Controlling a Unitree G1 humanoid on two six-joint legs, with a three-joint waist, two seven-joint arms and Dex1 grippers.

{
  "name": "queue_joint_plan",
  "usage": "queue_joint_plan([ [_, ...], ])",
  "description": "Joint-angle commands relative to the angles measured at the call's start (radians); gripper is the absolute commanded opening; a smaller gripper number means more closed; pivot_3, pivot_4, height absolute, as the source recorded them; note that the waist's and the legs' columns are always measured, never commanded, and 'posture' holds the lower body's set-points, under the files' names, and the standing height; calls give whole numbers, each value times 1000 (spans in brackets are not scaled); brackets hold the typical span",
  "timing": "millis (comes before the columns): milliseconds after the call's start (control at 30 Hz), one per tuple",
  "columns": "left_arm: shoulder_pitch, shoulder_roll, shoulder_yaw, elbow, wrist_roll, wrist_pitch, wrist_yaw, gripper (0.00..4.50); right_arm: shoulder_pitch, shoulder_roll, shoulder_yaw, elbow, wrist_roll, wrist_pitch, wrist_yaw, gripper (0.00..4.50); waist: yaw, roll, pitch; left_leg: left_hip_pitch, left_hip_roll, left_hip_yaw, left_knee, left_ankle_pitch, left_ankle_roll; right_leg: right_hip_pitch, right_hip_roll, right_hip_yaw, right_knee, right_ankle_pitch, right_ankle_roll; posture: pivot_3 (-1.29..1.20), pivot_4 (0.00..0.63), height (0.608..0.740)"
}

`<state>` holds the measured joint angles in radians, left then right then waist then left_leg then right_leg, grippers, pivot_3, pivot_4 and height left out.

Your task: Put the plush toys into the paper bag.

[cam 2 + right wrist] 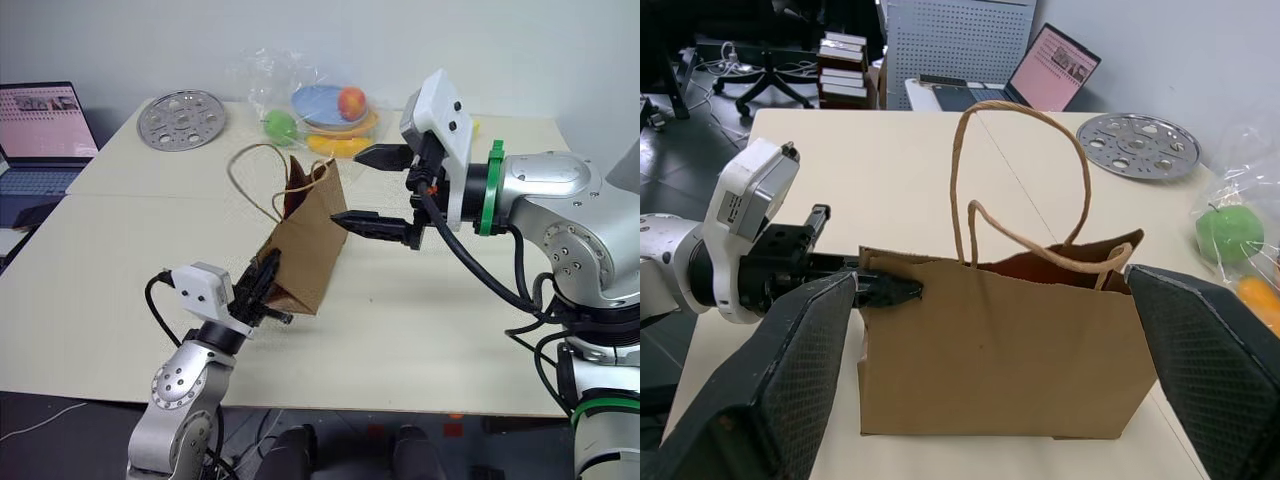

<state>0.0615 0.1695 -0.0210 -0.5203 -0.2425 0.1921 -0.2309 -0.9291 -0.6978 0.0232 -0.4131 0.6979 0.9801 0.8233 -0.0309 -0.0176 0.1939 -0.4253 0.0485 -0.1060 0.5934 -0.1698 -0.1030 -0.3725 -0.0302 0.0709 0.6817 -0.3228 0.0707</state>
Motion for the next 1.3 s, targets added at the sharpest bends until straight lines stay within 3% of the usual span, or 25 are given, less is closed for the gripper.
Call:
queue_joint_plan([
  [33, -3, 1, 13, -20, -7, -20, -7, 27, -18, 0, -30, -31, 19, -5, -15, 4500, 0, 0, 0, 0, 0, 0, 0, 0, 0, 0, 0, 0, 0, 0, 0, 0, 150, 740],
  [167, -6, 17, 73, -16, -32, 19, 7, 27, -13, -1, -33, -32, 18, -7, -33, 4500, 0, 0, 0, 0, 0, 0, 0, 0, 0, 0, 0, 0, 0, 0, 0, 0, 150, 740],
  [300, -47, 121, 229, 3, -246, 88, -115, 27, 6, -32, -61, -22, 25, -9, -25, 4500, -1, 0, 0, 0, 0, -1, 0, 0, 0, 0, 0, -1, 0, 0, 0, 0, 150, 740],
  [400, -212, 299, 340, 181, -428, 203, -315, 27, 42, -81, -101, -7, 44, -28, 28, 4500, 8, -1, 1, 0, 0, -2, 0, 0, 0, 0, 0, -2, 1, 0, 0, 0, 150, 740],
  [500, -396, 471, 299, 376, -423, 195, -564, 27, 33, -119, -154, 44, 84, -6, 52, 4500, 4, 0, 1, -1, 0, -3, 0, 0, 0, 0, 1, -4, -1, 0, -1, 0, 150, 740],
  [567, -505, 527, 228, 456, -397, 180, -707, 27, 5, -153, -183, 103, 100, 12, 69, 4500, 4, 0, 1, -3, -1, -1, 1, 0, 0, 0, -1, -2, -3, 0, 0, 0, 150, 740],
  [700, -687, 541, 144, 596, -430, 233, -928, 27, -113, -227, -219, 268, 123, 72, 100, 4500, 0, 1, 2, -5, -2, -1, 0, 0, 0, -3, -1, -3, -2, 2, 2, 0, 150, 740],
  [800, -745, 540, 121, 615, -473, 282, -1044, 27, -134, -272, -199, 291, 117, 68, 141, 4500, -4, 1, 2, -6, 0, -3, -2, 0, 0, -6, 0, -4, 0, 2, 2, 0, 150, 740],
  [900, -814, 533, 42, 712, -428, 290, -1179, 27, -155, -326, -188, 282, 175, 149, 199, 4500, -16, 3, 3, -7, 0, -2, -4, -1, 2, -8, 1, -4, 0, 1, 1, 0, 150, 740],
  [1100, -847, 448, -17, 879, -281, 42, -1266, 27, -85, -361, -190, 189, 229, 200, 227, 4500, -24, 5, 4, -8, 0, -1, -3, -1, 2, -9, 0, -3, 0, 1, 1, 0, 150, 740],
  [1300, -812, 435, -14, 929, -236, -43, -1313, 27, -15, -315, -207, 133, 247, 196, 162, 4500, -24, 6, 4, -8, 0, -1, -2, -1, 2, -8, 0, -3, 1, 1, 1, 0, 150, 740],
])
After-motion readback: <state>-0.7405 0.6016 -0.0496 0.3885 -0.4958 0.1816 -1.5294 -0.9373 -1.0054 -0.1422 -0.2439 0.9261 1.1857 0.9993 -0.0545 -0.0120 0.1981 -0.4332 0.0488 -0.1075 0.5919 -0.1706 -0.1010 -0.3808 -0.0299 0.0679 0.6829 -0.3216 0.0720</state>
